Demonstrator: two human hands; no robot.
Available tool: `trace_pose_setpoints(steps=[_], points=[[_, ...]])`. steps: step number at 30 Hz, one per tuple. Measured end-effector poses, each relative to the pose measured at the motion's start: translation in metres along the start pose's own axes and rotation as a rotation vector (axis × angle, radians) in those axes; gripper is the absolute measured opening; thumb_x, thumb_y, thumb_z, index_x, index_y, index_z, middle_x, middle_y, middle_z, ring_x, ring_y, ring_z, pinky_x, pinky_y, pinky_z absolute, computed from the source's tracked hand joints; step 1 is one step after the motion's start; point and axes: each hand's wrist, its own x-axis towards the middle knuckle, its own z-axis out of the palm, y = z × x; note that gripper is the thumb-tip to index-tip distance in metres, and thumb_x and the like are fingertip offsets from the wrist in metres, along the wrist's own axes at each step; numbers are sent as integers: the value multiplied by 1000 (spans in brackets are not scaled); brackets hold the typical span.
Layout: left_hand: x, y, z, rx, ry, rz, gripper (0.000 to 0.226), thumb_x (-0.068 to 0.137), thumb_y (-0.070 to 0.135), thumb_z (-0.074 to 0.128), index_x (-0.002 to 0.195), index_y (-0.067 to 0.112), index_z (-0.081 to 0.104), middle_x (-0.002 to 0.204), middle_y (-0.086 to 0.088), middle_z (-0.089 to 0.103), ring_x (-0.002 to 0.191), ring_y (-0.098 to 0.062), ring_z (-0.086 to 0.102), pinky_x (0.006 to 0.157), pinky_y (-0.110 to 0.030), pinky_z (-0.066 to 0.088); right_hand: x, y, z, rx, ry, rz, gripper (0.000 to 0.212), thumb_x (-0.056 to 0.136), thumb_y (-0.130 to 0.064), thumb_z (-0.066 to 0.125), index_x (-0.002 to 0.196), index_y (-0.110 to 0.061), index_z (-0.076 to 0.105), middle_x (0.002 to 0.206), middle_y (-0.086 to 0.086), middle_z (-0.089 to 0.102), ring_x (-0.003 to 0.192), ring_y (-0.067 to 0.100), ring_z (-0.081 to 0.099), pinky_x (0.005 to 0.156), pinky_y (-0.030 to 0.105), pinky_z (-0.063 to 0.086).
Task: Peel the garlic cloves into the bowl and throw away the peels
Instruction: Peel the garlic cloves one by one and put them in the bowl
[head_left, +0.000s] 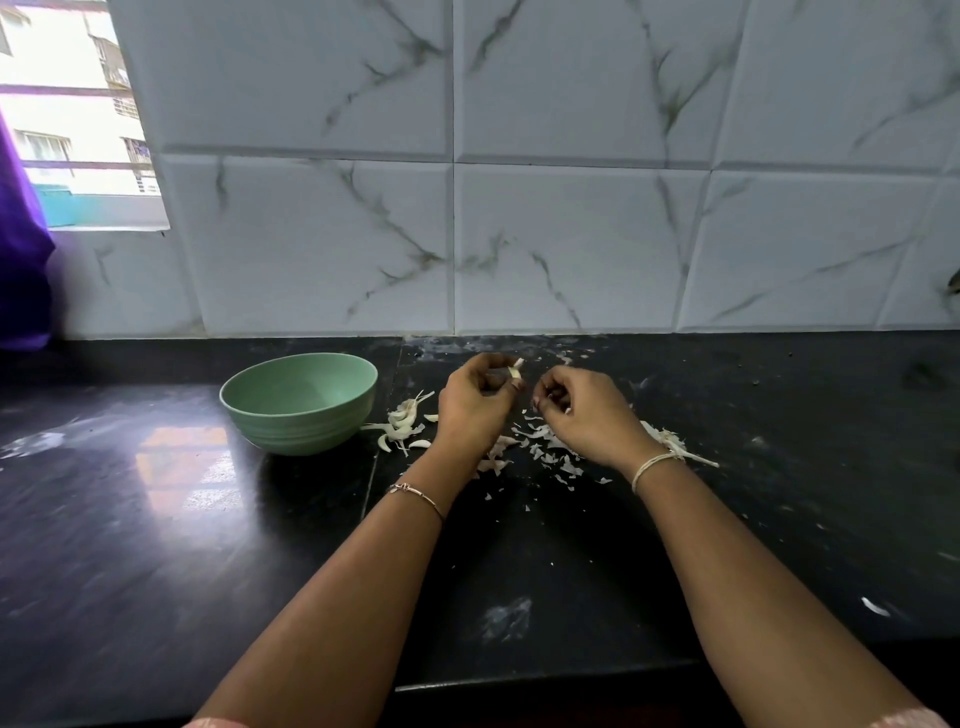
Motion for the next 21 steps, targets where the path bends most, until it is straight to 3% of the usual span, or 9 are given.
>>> trace_pose_setpoints(steps=[2,5,8,10,12,16,18,21], points=[[1,1,-1,-86,3,-42,22,87,6,69,96,25,61,93,-9,73,74,-17,65,66,-28,51,0,3,-3,-68,-42,2,8,87,-12,68,89,-20,70,87,-6,61,75,6,56,74,24,50],[-2,5,0,-233,-40,-76,19,90,0,64,94,18,60,81,-5,71,64,-12,65,61,-24,54,2,7,-7,-13,7,44,15,86,-11,70,98,-20,75,82,-14,56,70,0,51,63,9,37],[-5,7,0,-308,-67,-102,15,94,1,59,93,16,58,78,1,73,64,-11,66,63,-26,55,2,6,-9,28,73,90,2,82,-15,76,83,-17,77,71,-15,58,64,1,52,60,14,38],[-6,8,0,-328,-75,-108,13,94,3,59,95,15,56,80,1,74,67,-13,65,65,-29,55,1,5,-9,53,123,124,14,73,-18,84,70,-16,70,66,-10,62,61,2,55,56,15,41],[-7,9,0,-326,-79,-113,13,94,4,59,94,16,55,87,-5,72,67,-15,64,64,-30,55,2,4,-9,178,153,154,22,71,-14,85,71,-17,63,71,-4,65,65,9,59,62,20,50],[-7,7,1,-181,-35,-58,13,92,9,64,89,20,58,90,-6,62,71,-23,63,66,-39,61,1,-3,-7,554,121,142,12,88,-8,69,97,-14,67,88,0,68,80,12,64,69,22,54],[-6,7,3,-17,13,29,15,89,12,68,87,24,59,92,-3,66,76,-29,68,70,-44,61,1,-5,-4,549,149,135,11,87,-13,70,98,-15,70,89,0,70,80,11,65,70,22,55],[-8,7,4,213,72,156,16,86,12,71,87,25,62,85,3,68,75,-17,66,69,-27,56,2,-5,2,398,266,108,19,80,-21,79,96,-20,68,86,-4,67,64,7,57,60,21,50]])
